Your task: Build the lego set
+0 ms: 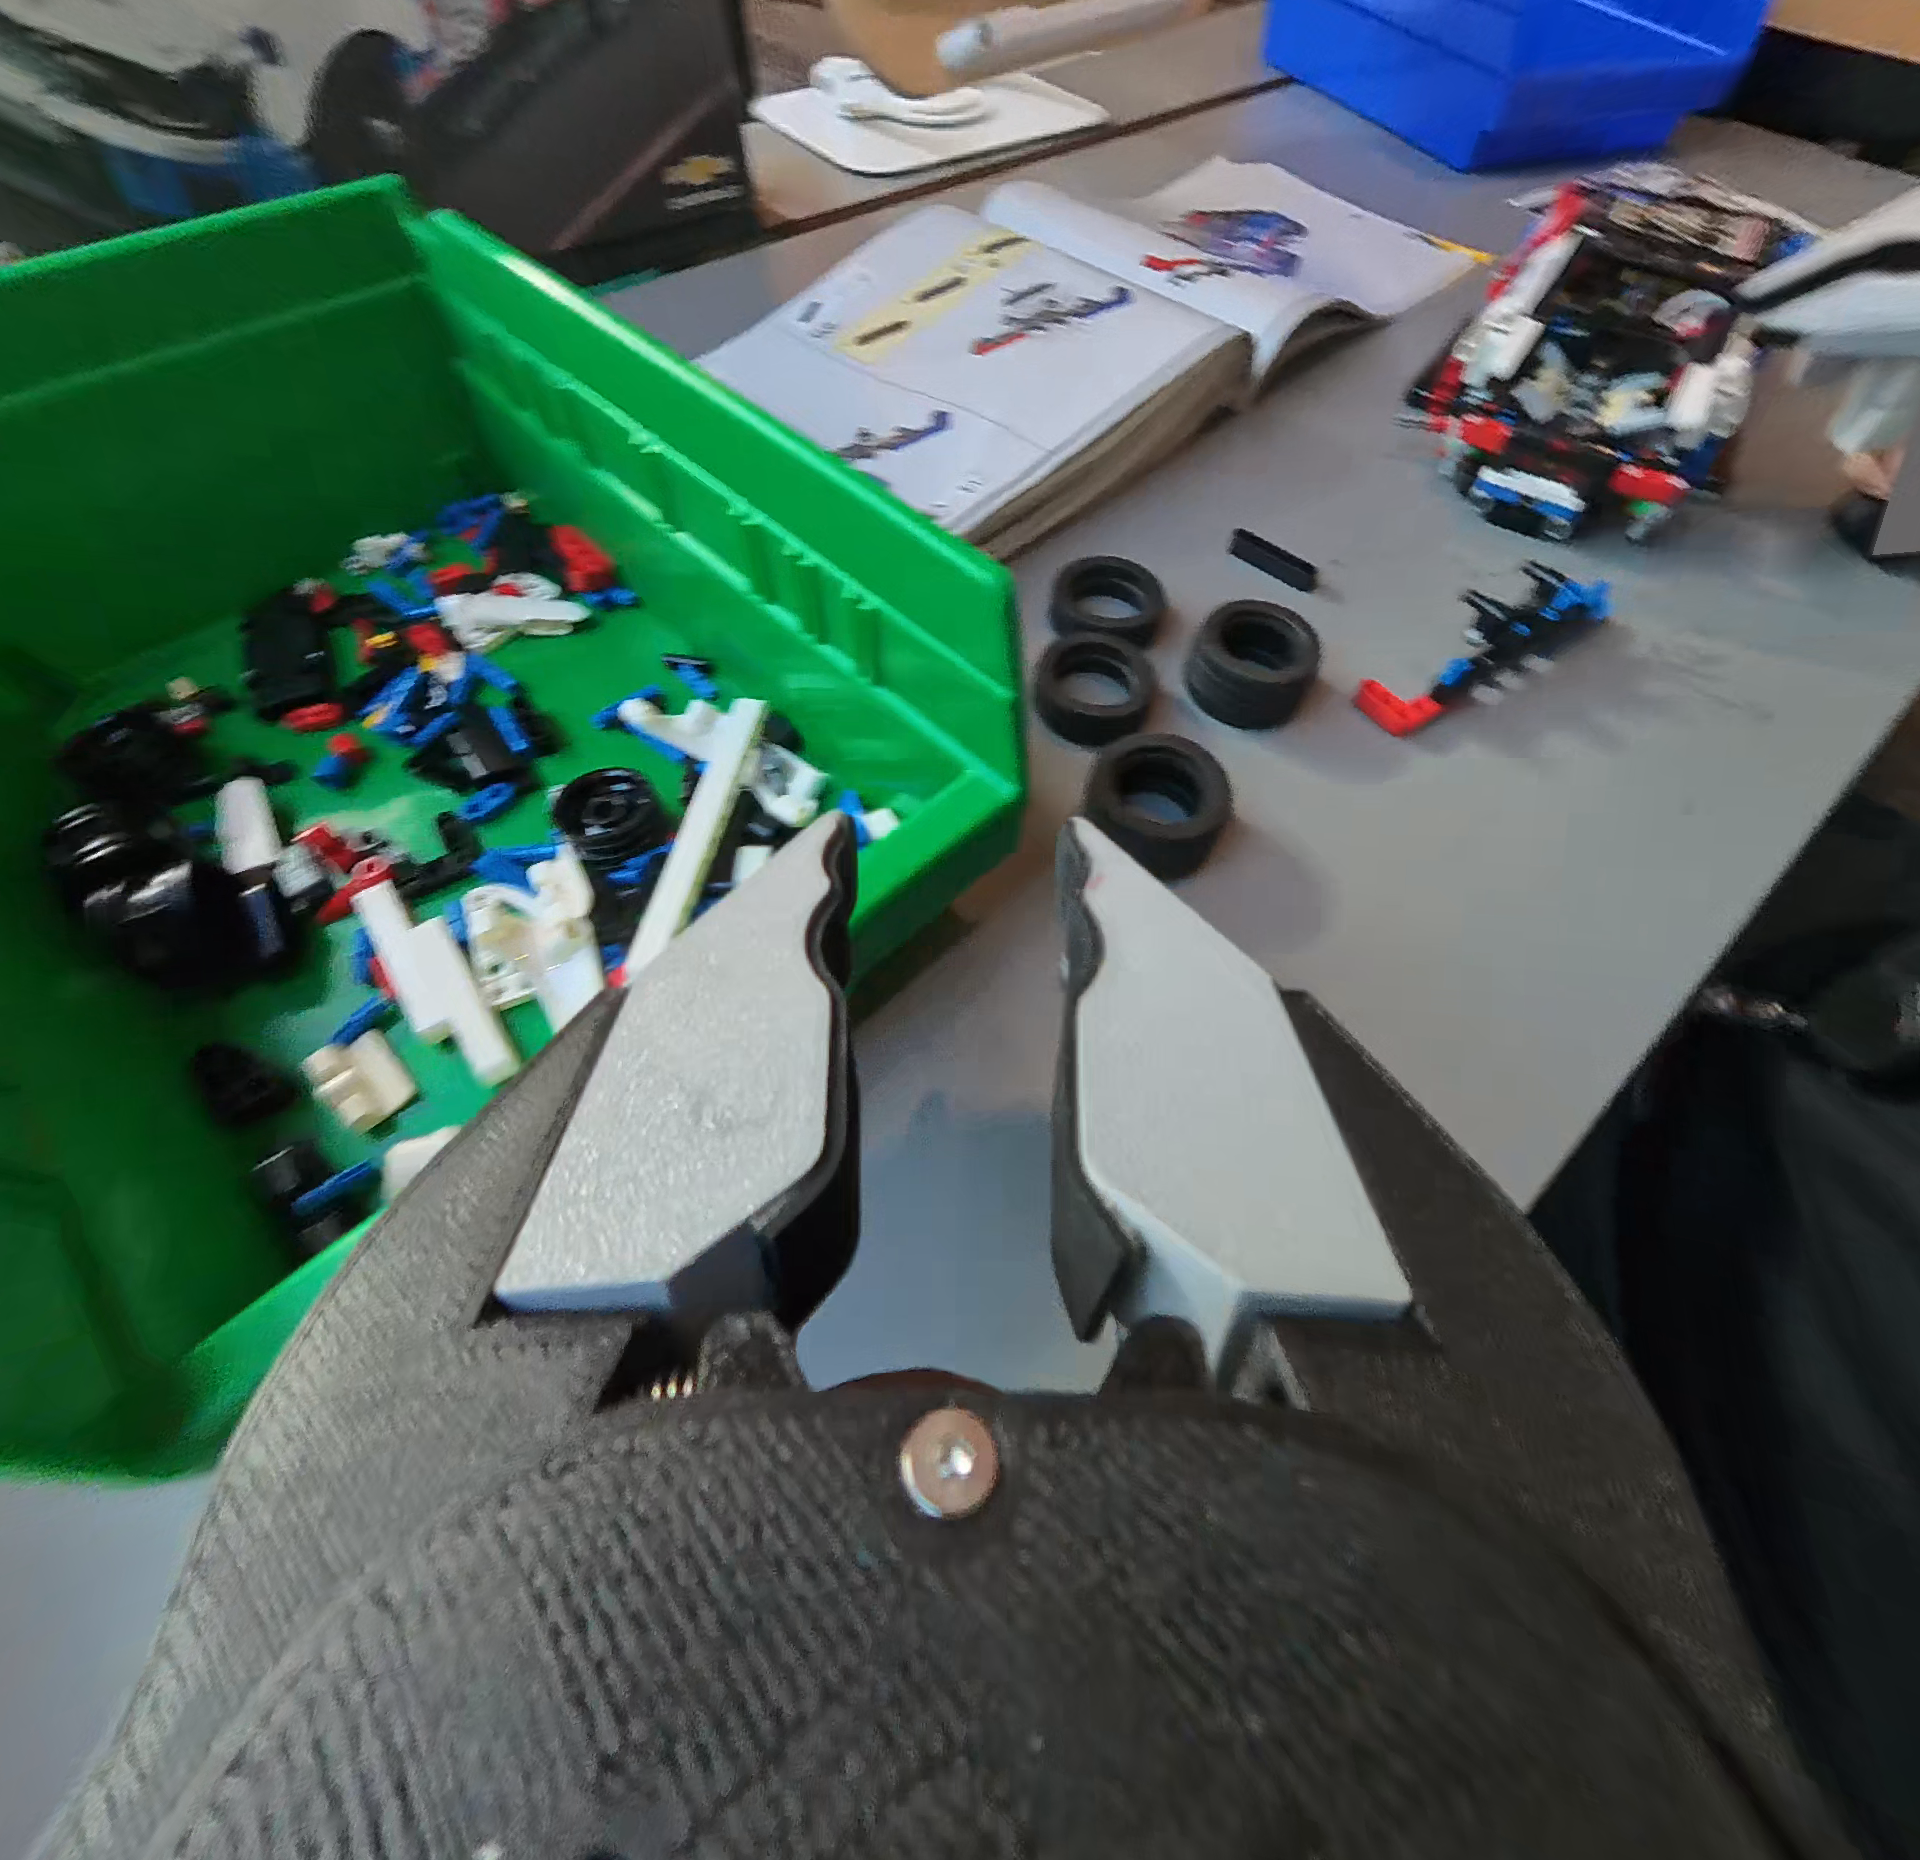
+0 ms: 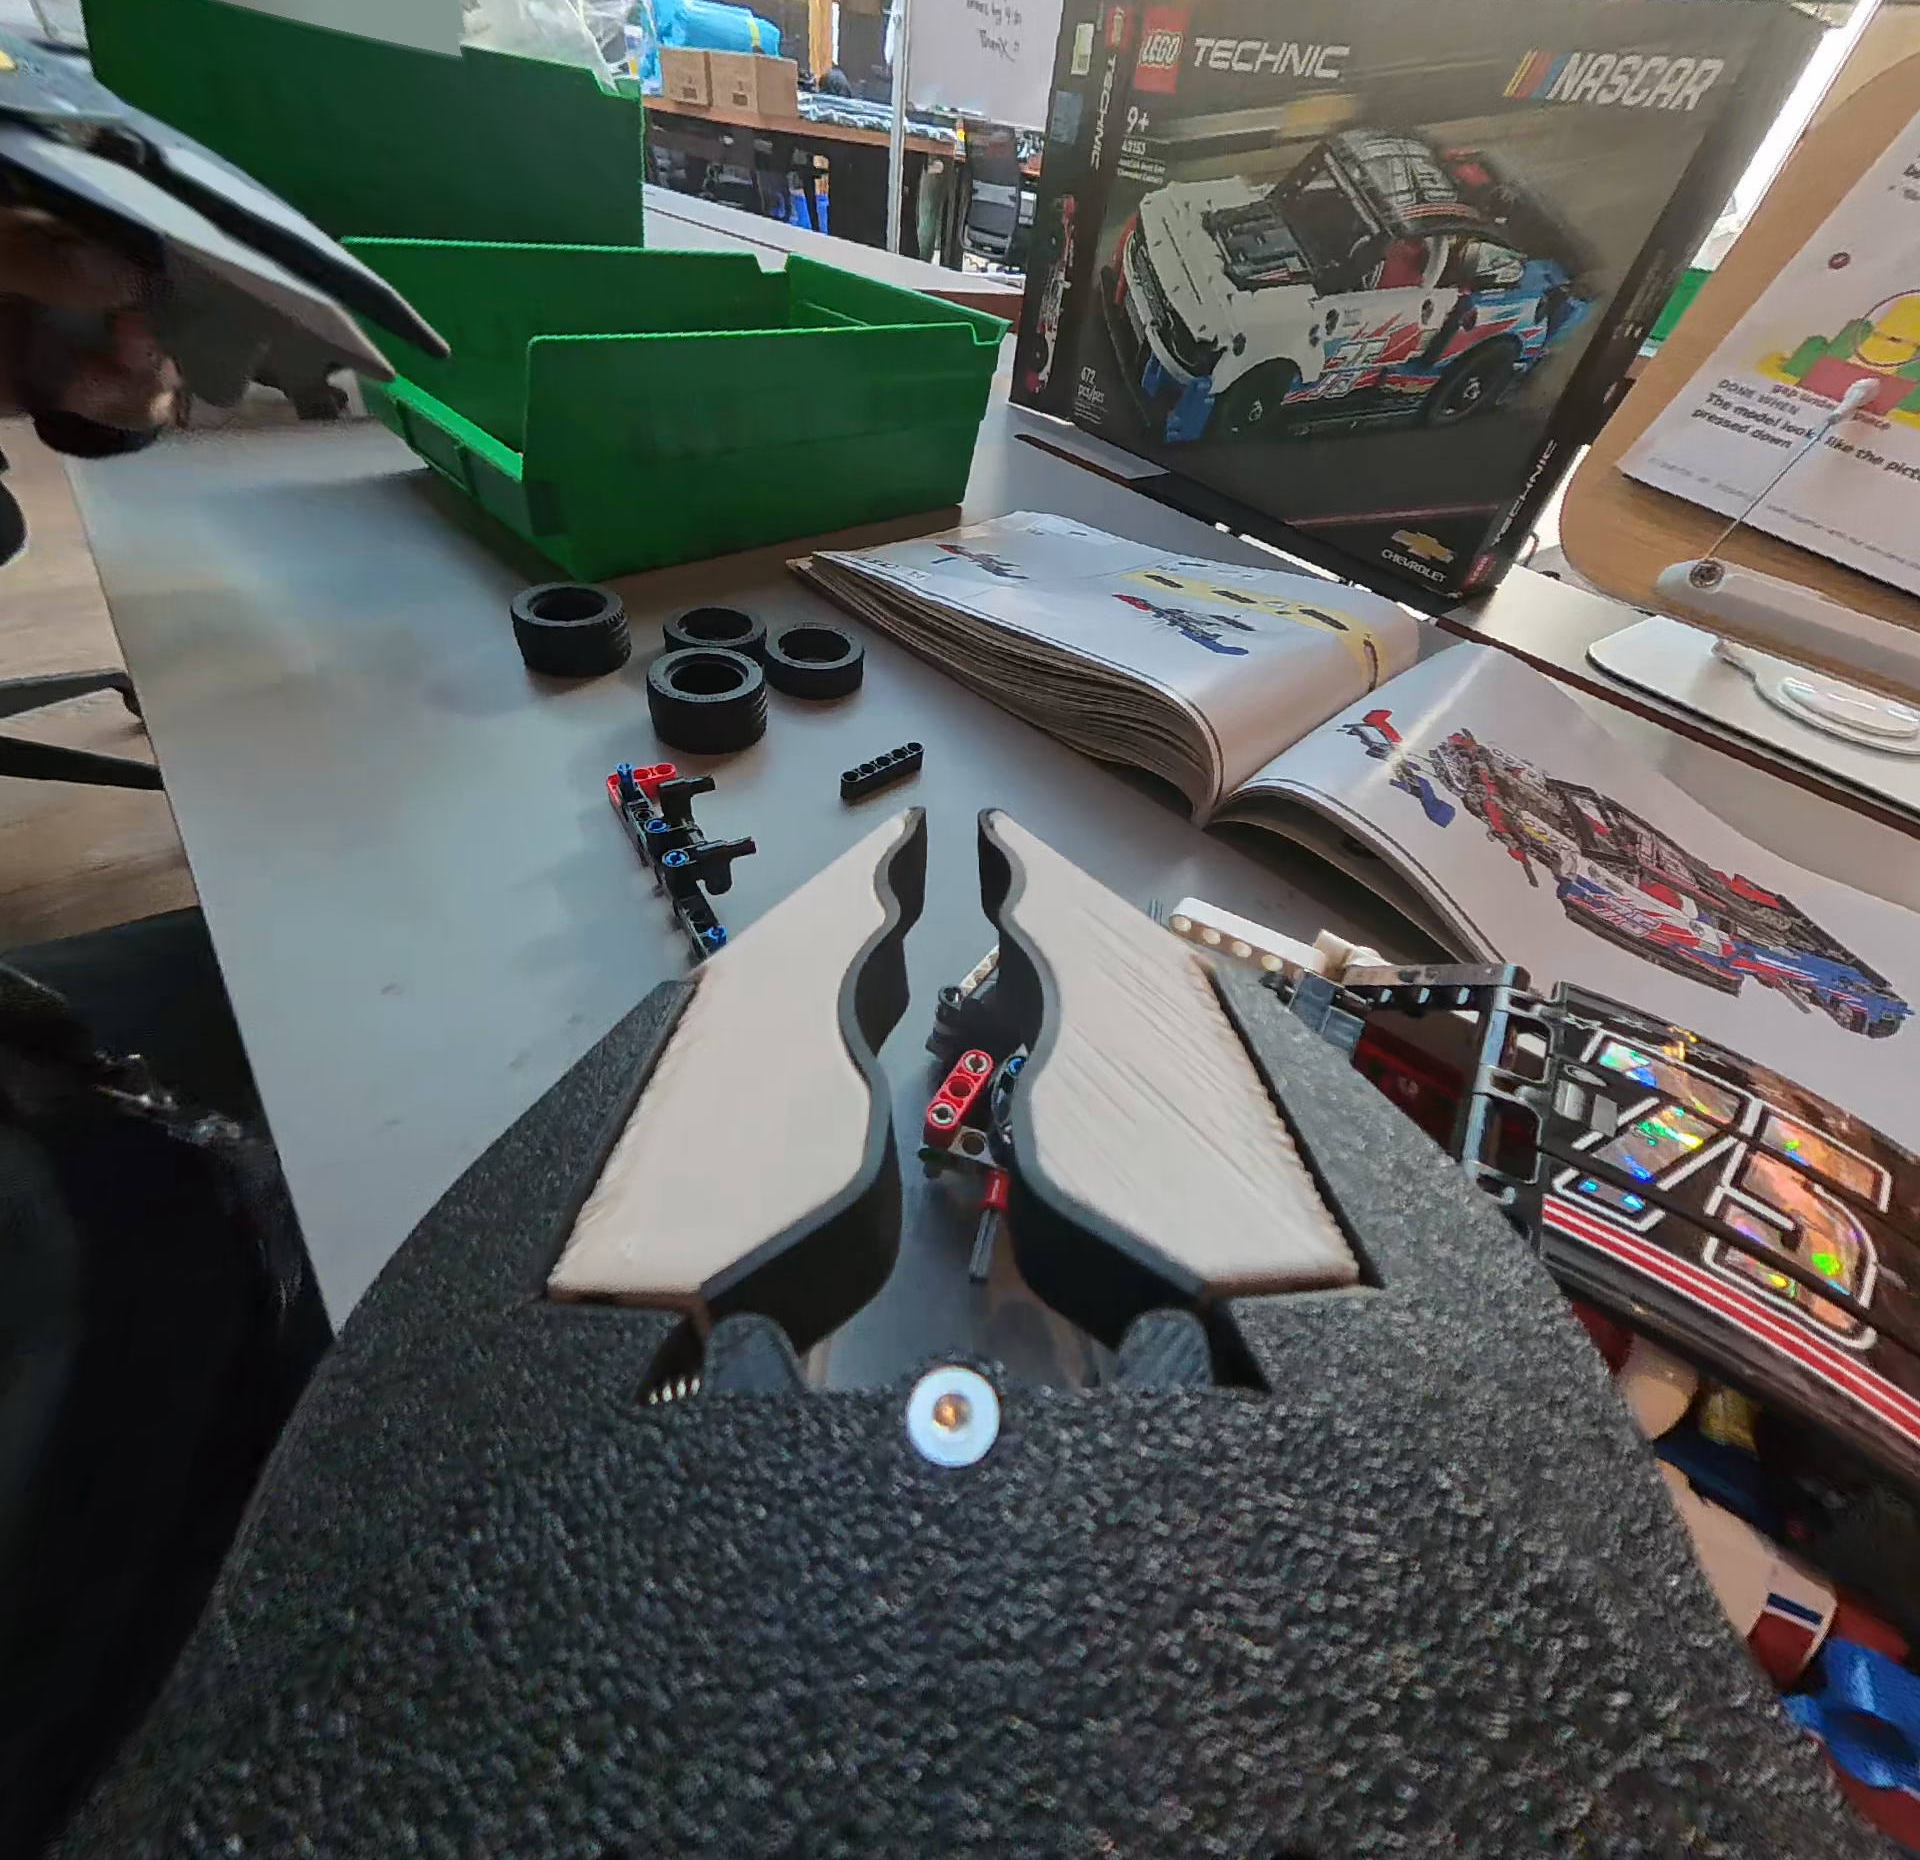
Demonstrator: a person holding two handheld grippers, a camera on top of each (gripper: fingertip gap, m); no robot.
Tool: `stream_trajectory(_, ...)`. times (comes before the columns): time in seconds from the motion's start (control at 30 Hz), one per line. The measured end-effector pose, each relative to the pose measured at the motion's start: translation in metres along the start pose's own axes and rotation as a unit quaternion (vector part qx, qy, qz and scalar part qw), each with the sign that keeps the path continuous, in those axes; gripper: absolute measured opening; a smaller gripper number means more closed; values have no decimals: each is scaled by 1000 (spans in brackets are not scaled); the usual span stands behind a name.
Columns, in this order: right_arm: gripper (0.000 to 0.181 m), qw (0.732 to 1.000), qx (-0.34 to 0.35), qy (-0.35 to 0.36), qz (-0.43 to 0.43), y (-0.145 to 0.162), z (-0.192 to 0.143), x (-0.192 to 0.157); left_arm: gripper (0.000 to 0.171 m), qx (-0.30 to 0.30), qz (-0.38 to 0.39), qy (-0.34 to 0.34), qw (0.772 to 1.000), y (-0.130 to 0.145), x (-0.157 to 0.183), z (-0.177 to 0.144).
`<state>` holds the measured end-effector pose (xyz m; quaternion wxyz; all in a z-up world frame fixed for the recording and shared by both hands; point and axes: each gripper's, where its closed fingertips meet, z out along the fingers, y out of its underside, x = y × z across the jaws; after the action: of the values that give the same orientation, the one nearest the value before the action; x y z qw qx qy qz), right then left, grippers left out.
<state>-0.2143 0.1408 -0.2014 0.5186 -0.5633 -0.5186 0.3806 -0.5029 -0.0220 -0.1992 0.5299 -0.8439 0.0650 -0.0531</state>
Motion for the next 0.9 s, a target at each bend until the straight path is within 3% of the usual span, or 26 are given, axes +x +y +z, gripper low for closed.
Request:
stream_trajectory(0.17, 9, 1000, -11, 3, -9, 3, 2, -1, 34, 4, -52, -98, 994, -18, -56, -14)
stream_trajectory(0.3, 9, 1000, -10, 0, -12, 2, 2, -2, 35, -35, -96, -136, 985, -16, -84, -2)
stream_trajectory(0.6, 10, 1000, -6, -13, -3, 2, 1, -4, 41, -52, -84, -138, 986, -45, -97, 32)
stream_trajectory(0.77, 9, 1000, 1, -24, 4, 0, 0, -4, 40, -95, -75, -137, 983, -45, -112, 53)
stream_trajectory(0.9, 8, 999, 14, -27, 10, -3, -3, -4, 41, -116, -74, -118, 983, -36, -103, 62)
